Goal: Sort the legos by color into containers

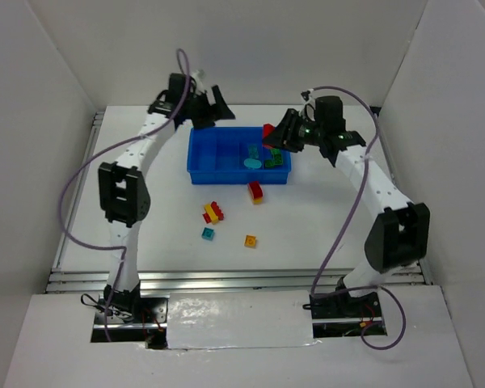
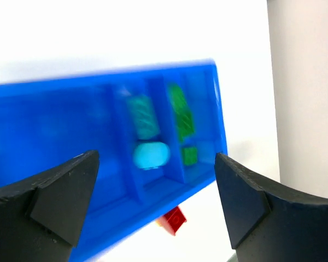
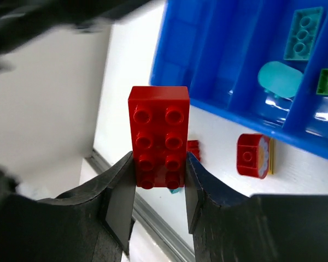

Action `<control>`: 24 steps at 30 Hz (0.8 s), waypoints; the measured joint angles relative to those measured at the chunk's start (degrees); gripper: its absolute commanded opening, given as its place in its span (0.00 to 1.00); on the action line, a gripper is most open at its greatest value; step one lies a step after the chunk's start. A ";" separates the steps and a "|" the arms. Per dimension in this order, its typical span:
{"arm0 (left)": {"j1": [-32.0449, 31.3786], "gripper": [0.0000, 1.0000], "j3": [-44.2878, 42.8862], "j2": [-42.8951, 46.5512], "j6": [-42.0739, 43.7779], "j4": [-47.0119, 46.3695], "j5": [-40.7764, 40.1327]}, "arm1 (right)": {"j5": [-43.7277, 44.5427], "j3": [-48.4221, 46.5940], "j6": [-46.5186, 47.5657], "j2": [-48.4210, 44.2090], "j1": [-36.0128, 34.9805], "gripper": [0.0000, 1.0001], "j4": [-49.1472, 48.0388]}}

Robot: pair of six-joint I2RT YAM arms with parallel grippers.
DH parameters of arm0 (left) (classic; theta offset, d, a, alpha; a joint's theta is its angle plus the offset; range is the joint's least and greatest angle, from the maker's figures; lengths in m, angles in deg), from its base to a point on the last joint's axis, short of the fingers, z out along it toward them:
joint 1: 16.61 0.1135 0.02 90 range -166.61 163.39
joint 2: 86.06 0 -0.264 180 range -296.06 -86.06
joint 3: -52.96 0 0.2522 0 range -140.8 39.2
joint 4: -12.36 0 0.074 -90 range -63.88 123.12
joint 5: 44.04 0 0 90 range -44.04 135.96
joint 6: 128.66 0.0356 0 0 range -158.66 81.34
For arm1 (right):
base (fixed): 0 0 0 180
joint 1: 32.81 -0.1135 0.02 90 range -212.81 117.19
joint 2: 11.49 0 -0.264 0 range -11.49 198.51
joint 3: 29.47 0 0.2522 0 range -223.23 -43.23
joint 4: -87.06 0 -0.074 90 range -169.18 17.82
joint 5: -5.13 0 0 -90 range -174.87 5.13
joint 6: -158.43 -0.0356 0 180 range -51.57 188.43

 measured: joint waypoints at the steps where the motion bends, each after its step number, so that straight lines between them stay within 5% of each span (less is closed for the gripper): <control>1: 1.84 1.00 1.49 3.26 -0.39 0.46 -1.64 | 1.42 -2.23 -0.07 2.62 -0.92 0.00 0.68; 8: 14.84 0.99 10.84 23.80 -1.38 8.11 -15.54 | 9.09 -22.69 -2.40 23.71 -7.52 0.00 6.49; 15: 18.58 1.00 29.07 33.59 0.26 15.04 -19.21 | 12.83 -38.38 -3.91 39.28 -13.31 0.10 12.81; 18: 19.21 1.00 33.75 34.42 1.42 16.55 -18.08 | 12.48 -38.45 -4.00 41.31 -13.86 0.21 13.94; 20: 19.45 0.99 35.06 34.75 1.99 16.70 -16.11 | 12.28 -39.85 -4.00 42.95 -13.75 0.52 15.21; 24: 19.45 0.99 35.58 35.87 3.28 16.22 -11.87 | 11.82 -44.02 -4.07 45.42 -13.46 0.78 16.24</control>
